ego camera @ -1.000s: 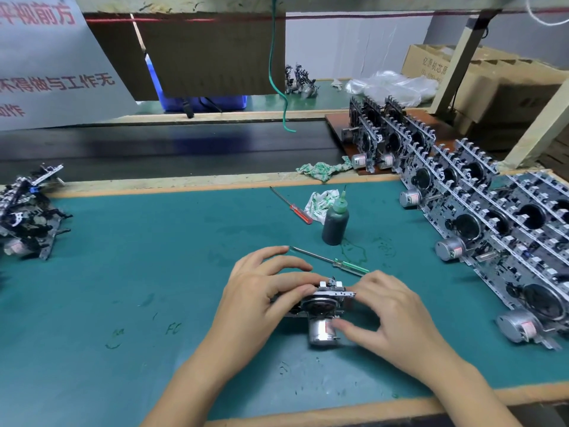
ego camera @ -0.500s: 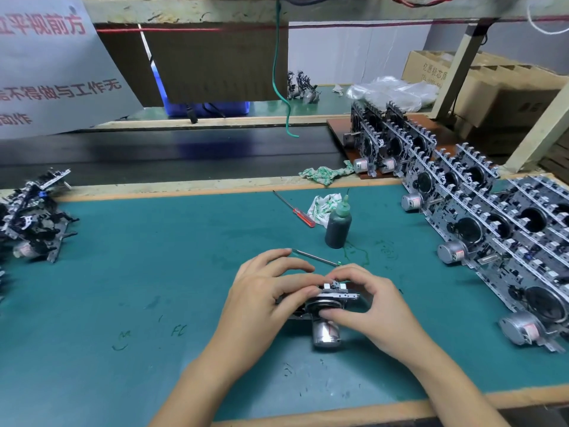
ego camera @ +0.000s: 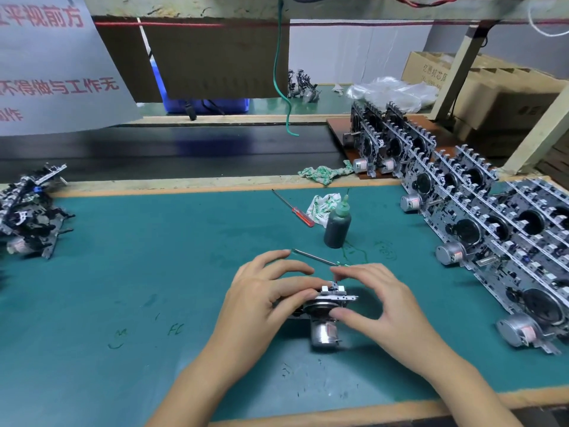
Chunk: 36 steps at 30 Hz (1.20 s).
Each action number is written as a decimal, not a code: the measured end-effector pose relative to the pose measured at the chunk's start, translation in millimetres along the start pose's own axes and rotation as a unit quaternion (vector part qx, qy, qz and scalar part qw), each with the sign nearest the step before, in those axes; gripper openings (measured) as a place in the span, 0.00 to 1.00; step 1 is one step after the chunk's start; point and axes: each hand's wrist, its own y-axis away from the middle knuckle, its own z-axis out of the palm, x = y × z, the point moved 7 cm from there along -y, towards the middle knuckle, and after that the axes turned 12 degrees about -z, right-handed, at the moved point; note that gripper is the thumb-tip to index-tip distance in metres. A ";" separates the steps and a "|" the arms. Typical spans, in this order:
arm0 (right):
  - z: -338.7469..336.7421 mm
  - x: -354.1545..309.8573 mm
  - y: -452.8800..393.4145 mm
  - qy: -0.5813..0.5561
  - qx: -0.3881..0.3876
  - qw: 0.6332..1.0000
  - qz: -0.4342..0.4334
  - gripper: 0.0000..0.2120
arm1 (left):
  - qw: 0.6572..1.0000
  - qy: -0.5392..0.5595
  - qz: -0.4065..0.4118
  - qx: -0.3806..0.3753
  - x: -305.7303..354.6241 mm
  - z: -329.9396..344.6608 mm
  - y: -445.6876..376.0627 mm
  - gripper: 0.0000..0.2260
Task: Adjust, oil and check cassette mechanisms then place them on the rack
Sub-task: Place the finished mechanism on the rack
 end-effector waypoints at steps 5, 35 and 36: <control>3.3 -5.5 12.5 0.172 -0.003 0.982 -0.077 0.20 | 1.000 0.005 0.000 0.005 1.7 0.5 -1.9 0.14; -22.9 -53.0 -37.4 0.269 -0.105 0.925 -0.246 0.18 | 0.969 -0.167 0.182 -0.022 36.7 -25.1 -22.9 0.14; -35.6 -49.6 -35.3 0.262 -0.089 0.934 -0.227 0.18 | 0.964 -0.172 0.204 -0.023 47.6 -20.0 -30.0 0.13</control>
